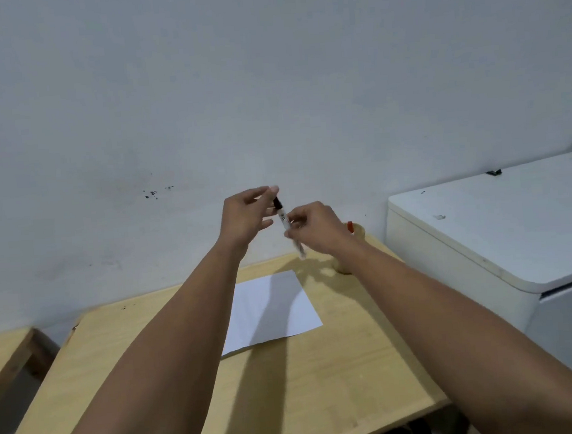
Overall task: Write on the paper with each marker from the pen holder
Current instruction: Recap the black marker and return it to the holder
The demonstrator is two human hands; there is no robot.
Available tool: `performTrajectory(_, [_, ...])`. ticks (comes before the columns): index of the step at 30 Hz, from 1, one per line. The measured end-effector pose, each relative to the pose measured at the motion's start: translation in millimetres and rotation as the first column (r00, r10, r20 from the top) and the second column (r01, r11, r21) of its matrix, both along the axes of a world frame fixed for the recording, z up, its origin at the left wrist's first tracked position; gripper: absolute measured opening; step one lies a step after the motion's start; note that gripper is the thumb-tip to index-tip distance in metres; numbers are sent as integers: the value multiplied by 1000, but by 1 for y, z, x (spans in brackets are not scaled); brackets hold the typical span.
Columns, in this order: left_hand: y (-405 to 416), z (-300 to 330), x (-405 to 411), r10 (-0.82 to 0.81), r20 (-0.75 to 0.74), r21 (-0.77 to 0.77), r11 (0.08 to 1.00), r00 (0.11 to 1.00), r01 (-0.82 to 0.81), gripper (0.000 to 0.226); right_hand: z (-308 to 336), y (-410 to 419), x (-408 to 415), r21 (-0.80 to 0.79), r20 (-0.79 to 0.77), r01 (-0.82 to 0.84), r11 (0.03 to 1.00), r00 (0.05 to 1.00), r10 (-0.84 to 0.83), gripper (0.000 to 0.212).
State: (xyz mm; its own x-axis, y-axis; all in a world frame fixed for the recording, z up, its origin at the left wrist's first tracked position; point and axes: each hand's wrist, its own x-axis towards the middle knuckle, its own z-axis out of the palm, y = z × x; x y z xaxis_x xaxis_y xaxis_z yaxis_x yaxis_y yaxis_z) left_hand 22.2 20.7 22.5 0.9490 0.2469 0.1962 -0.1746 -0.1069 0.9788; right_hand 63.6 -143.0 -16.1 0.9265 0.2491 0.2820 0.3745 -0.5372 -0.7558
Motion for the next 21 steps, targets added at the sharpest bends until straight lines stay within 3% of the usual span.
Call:
performTrajectory(3, [-26,-11,21,14,10,22,1000,1000,-14,37,23,-27,27,41,101,130,991,986,-133,15])
performTrajectory(6, [-41,-47,45,-3,-101,383,923,995,42,57,36,-57,52,71,137,228,971,962,-236,20])
performTrajectory(8, [-55,-70,57,-65,-214,511,843,975,169,79,37,-73,64,69,133,245,967,958,-252,29])
performTrajectory(13, [-90,-111,84,-135,-315,537,791,940,293,112,19,-90,86,-83,40,229,970,973,-226,32])
performTrajectory(15, [-99,-119,91,-152,-319,491,818,936,300,111,10,-92,91,-126,15,236,963,972,-236,25])
performTrajectory(21, [-109,-135,99,-135,-236,475,848,962,235,79,-12,-95,93,-194,-72,234,953,965,-251,14])
